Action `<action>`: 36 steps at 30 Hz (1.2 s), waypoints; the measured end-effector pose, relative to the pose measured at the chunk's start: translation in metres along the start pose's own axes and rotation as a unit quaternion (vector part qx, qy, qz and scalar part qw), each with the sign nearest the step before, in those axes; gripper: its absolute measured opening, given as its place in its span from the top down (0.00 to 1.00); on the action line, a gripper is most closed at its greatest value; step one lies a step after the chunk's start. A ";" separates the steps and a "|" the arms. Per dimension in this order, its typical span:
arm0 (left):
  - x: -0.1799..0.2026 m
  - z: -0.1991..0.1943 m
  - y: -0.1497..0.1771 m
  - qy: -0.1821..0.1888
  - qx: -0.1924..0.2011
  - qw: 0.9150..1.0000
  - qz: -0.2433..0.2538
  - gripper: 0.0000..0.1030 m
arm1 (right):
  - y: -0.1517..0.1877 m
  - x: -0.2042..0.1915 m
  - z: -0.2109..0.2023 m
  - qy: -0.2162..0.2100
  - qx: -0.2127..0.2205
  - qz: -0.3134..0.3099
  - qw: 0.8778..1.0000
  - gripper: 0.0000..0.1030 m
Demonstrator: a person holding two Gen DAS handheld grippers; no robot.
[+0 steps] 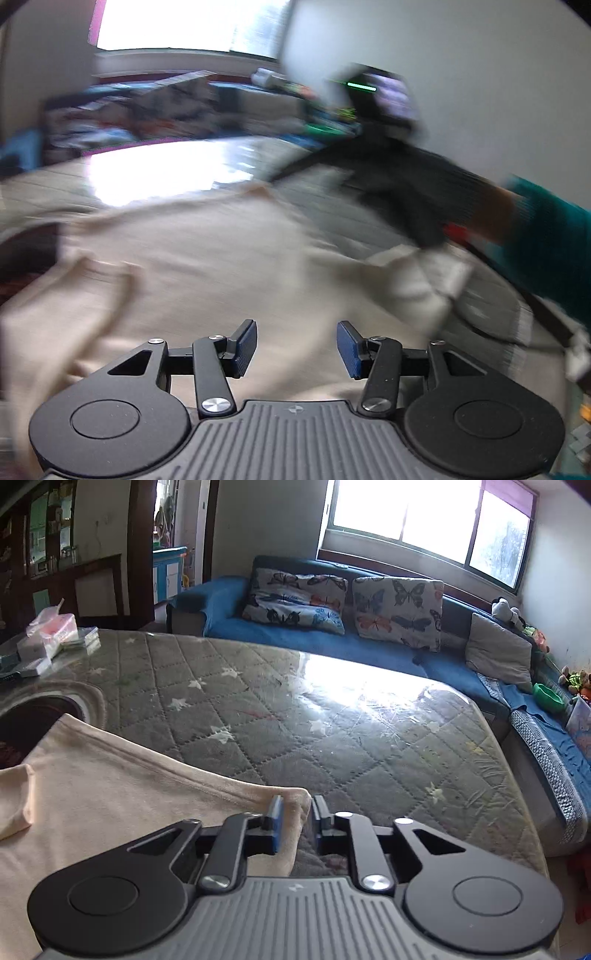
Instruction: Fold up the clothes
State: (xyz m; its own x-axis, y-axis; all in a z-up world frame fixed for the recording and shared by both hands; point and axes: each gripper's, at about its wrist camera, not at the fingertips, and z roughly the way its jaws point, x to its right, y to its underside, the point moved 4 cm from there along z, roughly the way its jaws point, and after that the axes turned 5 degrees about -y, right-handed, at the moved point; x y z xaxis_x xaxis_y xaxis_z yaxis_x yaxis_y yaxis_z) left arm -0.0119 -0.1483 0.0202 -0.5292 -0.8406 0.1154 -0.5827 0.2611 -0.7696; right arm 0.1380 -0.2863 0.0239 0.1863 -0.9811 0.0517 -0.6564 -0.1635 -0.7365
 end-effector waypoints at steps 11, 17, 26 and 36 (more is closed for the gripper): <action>-0.054 0.046 -0.018 -0.199 -0.008 0.980 0.015 0.52 | 0.033 -0.056 -0.053 -0.073 0.011 -0.057 0.996 0.67; -0.067 0.061 -0.019 -0.197 -0.009 0.980 0.018 0.69 | 0.055 -0.084 -0.070 -0.083 0.010 -0.089 0.993 0.66; -0.094 0.025 -0.025 -0.181 0.038 0.981 -0.059 0.96 | 0.077 -0.099 -0.080 -0.092 -0.002 -0.097 0.991 0.65; -0.179 -0.093 -0.007 -0.265 0.114 0.941 -0.177 0.96 | 0.090 -0.107 -0.088 -0.090 -0.008 -0.093 0.992 0.65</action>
State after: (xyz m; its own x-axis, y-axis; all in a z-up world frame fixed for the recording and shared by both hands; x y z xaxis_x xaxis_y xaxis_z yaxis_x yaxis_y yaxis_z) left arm 0.0297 0.0447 0.0629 0.0908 -0.9901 0.1074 -0.4854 -0.1382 -0.8633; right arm -0.0054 -0.2050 0.0120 0.4312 -0.9001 0.0628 -0.6094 -0.3419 -0.7154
